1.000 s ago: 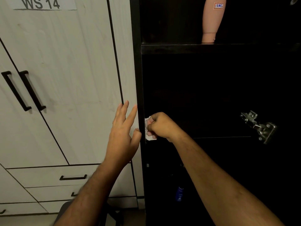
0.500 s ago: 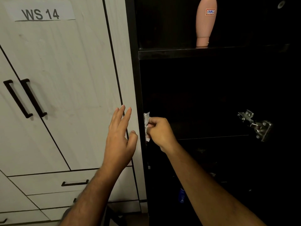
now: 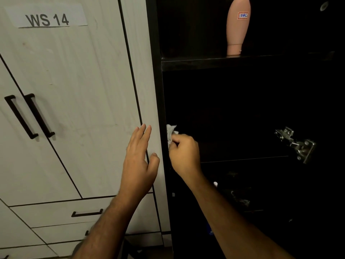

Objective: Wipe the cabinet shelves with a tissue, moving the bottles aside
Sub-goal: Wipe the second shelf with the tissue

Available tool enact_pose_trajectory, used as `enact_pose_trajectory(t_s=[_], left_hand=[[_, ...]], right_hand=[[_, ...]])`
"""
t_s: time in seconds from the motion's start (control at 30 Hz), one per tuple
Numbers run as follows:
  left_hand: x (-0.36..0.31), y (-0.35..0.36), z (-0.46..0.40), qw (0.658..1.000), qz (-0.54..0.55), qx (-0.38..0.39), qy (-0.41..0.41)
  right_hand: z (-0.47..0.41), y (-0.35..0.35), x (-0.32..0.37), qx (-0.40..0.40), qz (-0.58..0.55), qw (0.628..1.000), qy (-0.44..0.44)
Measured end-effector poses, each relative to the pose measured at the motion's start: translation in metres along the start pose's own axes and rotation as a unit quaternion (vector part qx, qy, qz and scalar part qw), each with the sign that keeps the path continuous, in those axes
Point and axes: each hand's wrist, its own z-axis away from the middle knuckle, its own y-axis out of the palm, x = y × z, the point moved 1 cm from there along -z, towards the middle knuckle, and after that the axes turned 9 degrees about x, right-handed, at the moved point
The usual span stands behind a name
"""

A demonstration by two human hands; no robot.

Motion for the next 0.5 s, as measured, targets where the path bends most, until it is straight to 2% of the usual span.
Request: enact_pose_trajectory(t_s=[0.13,0.2,0.4,0.43,0.5], left_hand=[[-0.002,-0.001,-0.004,1.0,0.008,0.0,0.001],[-0.002,-0.001,-0.007,1.0,0.012,0.0,0.003],[0.002,-0.002,-0.01,1.0,0.016,0.004,0.011],[0.002,-0.002,-0.011,1.0,0.018,0.002,0.008],[0.003,-0.002,-0.011,0.999,0.032,-0.002,0.005]], right_hand=[[-0.013,-0.021,0.033,-0.09,-0.024,0.991,-0.099],[-0.019,-0.023,0.038,-0.097,-0.024,0.989,-0.111],[-0.007,-0.012,0.017,0.043,0.022,0.999,-0.019],[-0.004,-0.013,0.02,0.059,0.0,0.998,-0.015],[0.003,-0.02,0.034,0.091,-0.126,0.987,-0.051]])
